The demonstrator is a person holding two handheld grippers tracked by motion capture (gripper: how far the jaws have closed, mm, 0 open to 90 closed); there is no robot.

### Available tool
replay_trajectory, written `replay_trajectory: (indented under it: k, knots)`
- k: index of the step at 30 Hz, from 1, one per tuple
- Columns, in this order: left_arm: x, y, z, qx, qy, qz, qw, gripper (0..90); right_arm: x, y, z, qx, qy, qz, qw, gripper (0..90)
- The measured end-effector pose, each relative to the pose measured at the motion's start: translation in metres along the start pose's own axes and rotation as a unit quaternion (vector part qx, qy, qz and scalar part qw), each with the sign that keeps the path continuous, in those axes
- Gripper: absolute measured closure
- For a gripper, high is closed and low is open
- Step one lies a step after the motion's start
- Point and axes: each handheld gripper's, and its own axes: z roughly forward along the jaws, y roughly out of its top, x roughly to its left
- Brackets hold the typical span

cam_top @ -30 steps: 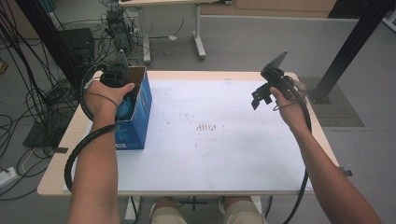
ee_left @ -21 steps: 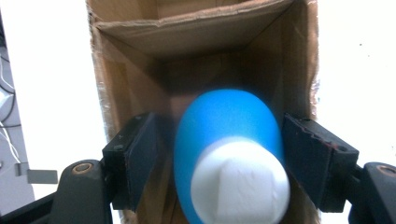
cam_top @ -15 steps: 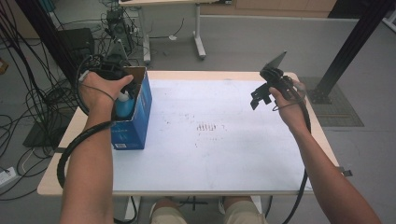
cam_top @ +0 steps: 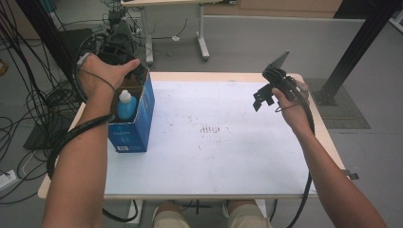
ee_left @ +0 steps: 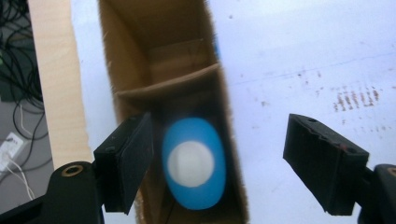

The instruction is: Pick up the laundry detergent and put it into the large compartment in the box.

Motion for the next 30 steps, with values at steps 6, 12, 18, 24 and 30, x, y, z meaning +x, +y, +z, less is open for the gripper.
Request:
replay_trajectory:
  k: [6, 12, 18, 24, 30]
  knots:
    - [-0.024, 0.008, -0.004, -0.009, -0.013, 0.037, 0.9992, 21.0, -0.001, 0.001, -0.004, 0.001, -0.001, 0.002, 1.0000, 4.4]
    - [-0.049, 0.026, -0.002, 0.013, -0.037, 0.084, 0.9957, 16.2, -0.004, 0.003, -0.004, 0.003, 0.001, 0.004, 1.0000, 4.4]
    - [-0.077, 0.033, 0.000, 0.009, -0.038, 0.124, 0.9915, 14.1, -0.007, 0.003, -0.004, 0.003, 0.002, 0.006, 1.0000, 4.4]
    - [-0.100, 0.038, 0.000, 0.009, -0.041, 0.157, 0.9867, 9.9, -0.008, 0.002, -0.004, 0.004, 0.000, 0.007, 1.0000, 4.4]
    - [-0.116, 0.042, 0.001, 0.009, -0.046, 0.180, 0.9825, 8.8, -0.011, 0.002, -0.002, 0.006, 0.002, 0.010, 0.9999, 4.4]
